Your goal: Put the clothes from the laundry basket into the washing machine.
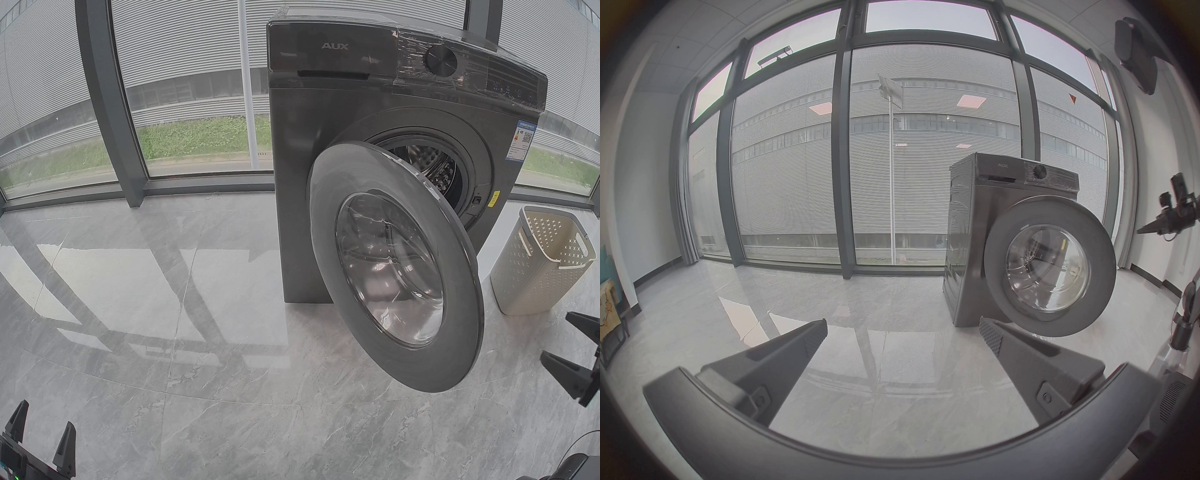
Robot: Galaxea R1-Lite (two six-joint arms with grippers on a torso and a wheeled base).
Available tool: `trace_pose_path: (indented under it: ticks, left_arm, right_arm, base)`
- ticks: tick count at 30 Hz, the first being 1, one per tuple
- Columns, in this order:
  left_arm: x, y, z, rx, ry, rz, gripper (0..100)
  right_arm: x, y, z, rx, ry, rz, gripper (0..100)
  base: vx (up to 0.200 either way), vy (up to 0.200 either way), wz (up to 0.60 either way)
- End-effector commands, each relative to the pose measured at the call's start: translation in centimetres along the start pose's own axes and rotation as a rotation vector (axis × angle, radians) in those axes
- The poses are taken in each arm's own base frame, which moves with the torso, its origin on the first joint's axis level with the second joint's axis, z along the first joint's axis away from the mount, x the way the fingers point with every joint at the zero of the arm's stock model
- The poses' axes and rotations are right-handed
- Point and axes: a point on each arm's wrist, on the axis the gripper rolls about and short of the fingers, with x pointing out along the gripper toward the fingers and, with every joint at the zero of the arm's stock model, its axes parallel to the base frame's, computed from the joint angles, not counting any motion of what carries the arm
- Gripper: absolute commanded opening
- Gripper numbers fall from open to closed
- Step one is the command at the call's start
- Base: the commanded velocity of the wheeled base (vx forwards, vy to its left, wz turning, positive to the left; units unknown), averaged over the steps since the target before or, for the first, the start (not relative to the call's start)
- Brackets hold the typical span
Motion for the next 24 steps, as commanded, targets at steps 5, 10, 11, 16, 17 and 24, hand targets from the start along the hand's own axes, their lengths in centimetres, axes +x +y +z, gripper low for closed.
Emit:
trace_pose_path:
  ticks: [5,10,11,16,17,24]
  left_arm:
    - [-0.1,-0.1,-0.6,0.004,0.000,-0.033,100]
    - [-0.1,-0.1,-0.6,0.002,-0.001,-0.036,100]
    - [-0.1,-0.1,-0.6,0.002,0.000,-0.036,100]
    - [-0.1,-0.1,-0.6,-0.002,0.000,-0.036,100]
    - [-0.1,-0.1,-0.6,0.001,0.000,-0.035,100]
    - [-0.1,-0.1,-0.6,0.001,0.000,-0.036,100]
  right_arm:
    - [8.7,-1.0,0.1,0.029,0.181,0.085,100]
    - [10.7,-1.5,0.6,0.034,0.190,0.074,100]
    - [11.0,-1.5,0.7,0.035,0.190,0.071,100]
    - [11.8,-1.9,0.8,0.039,0.202,0.047,100]
    - [11.6,-2.3,1.0,0.037,0.190,-0.013,100]
    - [10.9,-5.2,1.7,0.038,0.123,-0.230,100]
  base:
    - [0.000,0.000,0.00]
    - [0.000,0.000,0.00]
    - [0.000,0.000,0.00]
    - [0.000,0.000,0.00]
    - [0.000,0.000,0.00]
    - [0.000,0.000,0.00]
